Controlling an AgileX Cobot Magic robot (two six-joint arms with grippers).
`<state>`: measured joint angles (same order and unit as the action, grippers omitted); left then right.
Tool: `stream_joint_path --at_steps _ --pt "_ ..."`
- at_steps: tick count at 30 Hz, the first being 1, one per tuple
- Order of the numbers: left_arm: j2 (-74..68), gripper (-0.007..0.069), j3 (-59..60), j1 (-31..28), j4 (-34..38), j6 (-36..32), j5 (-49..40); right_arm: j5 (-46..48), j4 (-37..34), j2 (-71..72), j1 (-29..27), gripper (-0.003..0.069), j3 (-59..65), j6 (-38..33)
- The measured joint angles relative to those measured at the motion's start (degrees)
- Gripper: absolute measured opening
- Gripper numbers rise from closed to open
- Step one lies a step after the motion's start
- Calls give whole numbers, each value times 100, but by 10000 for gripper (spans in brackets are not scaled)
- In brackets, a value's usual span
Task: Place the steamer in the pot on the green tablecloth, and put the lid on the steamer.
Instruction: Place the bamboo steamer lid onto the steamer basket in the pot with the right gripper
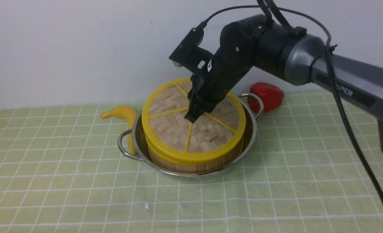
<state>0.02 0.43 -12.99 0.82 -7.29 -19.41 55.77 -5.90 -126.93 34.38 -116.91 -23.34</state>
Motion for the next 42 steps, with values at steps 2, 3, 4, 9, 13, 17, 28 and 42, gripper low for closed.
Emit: stream_joint_path --at_steps 2,3,4,9,13,17,28,42 --pt "0 243 0 0 0 0 0 -65 0 -29 0 146 0 -44" --pt "0 243 0 0 0 0 0 -117 0 -53 0 146 6 -91" --pt "0 243 0 0 0 0 0 -157 0 -72 0 146 10 -136" --pt "0 243 0 0 7 0 0 -245 -5 -125 0 146 10 -230" --pt "0 243 0 0 7 0 0 -282 -15 -144 5 144 17 -246" --pt "0 243 0 0 7 0 0 -271 -15 -144 9 144 3 -251" --pt "0 243 0 0 7 0 0 -270 8 -144 17 144 -74 -287" --pt "0 243 0 0 0 0 0 -354 4 -307 17 144 -102 -287"
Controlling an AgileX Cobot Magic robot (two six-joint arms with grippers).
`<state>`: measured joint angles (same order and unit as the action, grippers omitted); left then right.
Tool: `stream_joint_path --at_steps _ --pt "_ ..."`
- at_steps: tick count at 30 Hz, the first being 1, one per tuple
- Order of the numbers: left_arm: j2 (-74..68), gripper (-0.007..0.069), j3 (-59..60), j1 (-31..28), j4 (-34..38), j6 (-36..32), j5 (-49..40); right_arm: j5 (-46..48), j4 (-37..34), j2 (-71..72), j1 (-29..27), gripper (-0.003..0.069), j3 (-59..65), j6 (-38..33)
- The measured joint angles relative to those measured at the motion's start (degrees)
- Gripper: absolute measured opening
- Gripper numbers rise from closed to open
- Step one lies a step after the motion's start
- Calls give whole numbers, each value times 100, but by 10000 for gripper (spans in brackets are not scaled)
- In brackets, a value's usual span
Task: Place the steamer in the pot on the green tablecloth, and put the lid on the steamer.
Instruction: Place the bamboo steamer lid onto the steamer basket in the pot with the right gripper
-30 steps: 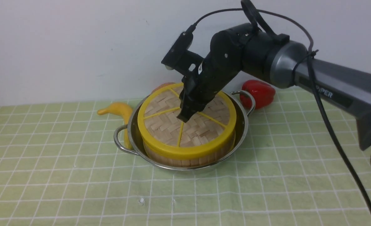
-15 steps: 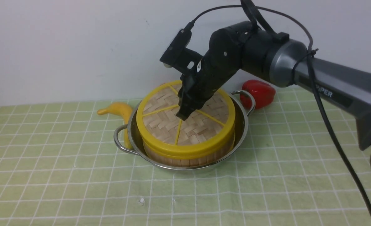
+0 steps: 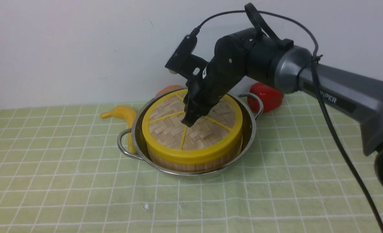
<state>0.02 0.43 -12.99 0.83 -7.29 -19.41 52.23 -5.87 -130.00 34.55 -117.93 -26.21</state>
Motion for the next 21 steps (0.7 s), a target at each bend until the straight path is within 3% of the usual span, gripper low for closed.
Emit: stream_joint_path --at_steps 4,11,14,18,21 --pt "0 243 0 0 0 0 0 60 4 27 0 153 0 58" --pt "0 243 0 0 0 0 0 500 19 643 0 438 0 192" --pt "0 243 0 0 6 0 0 517 19 1133 0 502 0 236" --pt "0 243 0 0 6 0 0 556 19 1693 0 507 0 597" --pt "0 243 0 0 6 0 0 637 19 2157 0 397 0 1134"
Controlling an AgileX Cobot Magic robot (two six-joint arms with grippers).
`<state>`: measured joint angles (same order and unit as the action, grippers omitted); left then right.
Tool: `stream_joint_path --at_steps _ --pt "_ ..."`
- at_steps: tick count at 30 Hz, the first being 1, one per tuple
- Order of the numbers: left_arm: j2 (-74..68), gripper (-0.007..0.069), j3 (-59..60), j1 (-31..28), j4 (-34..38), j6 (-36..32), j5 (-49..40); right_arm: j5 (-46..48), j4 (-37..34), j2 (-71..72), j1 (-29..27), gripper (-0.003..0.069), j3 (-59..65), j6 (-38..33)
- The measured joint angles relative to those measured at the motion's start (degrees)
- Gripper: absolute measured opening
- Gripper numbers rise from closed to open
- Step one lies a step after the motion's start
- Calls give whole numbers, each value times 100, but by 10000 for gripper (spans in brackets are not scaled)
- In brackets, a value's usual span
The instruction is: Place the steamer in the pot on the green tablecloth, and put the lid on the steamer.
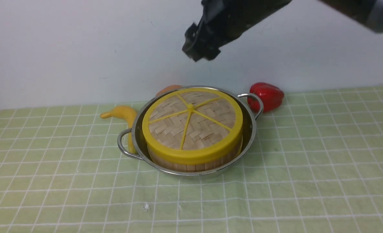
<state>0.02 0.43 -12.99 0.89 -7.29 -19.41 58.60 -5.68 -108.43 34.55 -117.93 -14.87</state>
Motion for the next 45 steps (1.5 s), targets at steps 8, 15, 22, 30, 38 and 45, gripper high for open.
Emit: stream_joint_path --at_steps 8,15,22,30,38,45 --pt "0 243 0 0 0 0 0 138 -250 681 0 -13 -6 1371" --pt "0 243 0 0 -4 0 0 132 -604 688 0 -10 -6 1742" --pt "0 243 0 0 -4 -6 0 219 -631 748 0 3 193 1671" --pt "0 243 0 0 -4 -23 0 247 -246 2168 0 34 3295 1600" --pt "0 243 0 0 -4 -23 0 -2006 116 4807 -142 50 7307 1637" --pt "0 243 0 0 -4 -23 0 -4332 137 7940 -1211 65 10137 1802"
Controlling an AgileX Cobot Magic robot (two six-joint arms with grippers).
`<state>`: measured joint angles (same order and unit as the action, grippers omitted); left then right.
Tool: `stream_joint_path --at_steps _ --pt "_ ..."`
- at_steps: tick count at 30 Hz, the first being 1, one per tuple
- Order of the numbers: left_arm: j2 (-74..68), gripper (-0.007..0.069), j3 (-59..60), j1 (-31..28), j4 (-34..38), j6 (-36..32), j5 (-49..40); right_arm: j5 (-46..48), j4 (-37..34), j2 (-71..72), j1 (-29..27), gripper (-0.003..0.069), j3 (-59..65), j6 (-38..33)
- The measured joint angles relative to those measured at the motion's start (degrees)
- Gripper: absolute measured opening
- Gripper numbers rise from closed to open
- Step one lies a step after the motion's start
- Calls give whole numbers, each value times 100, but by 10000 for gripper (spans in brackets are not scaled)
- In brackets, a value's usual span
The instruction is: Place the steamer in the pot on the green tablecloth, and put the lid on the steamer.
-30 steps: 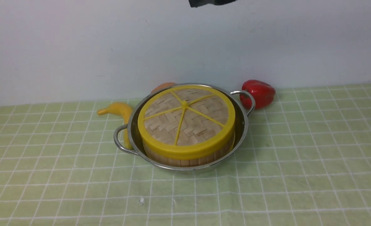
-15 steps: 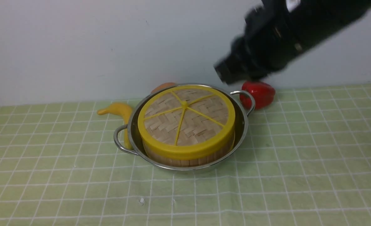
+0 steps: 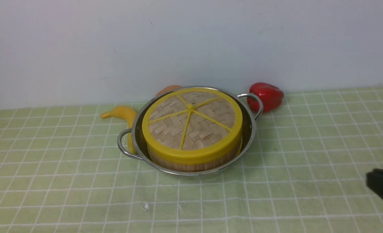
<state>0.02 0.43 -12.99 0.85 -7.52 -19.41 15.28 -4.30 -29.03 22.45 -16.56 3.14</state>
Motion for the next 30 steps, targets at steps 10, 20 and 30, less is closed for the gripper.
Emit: stream_joint_path --at_steps 10,20,30 --pt "0 243 0 0 0 -2 0 -194 354 2418 -1401 87 1578 44" --pt "0 243 0 0 0 -2 0 355 430 2874 -1845 126 1697 110" --pt "0 243 0 0 0 -2 0 401 430 2874 -1869 155 1697 110"
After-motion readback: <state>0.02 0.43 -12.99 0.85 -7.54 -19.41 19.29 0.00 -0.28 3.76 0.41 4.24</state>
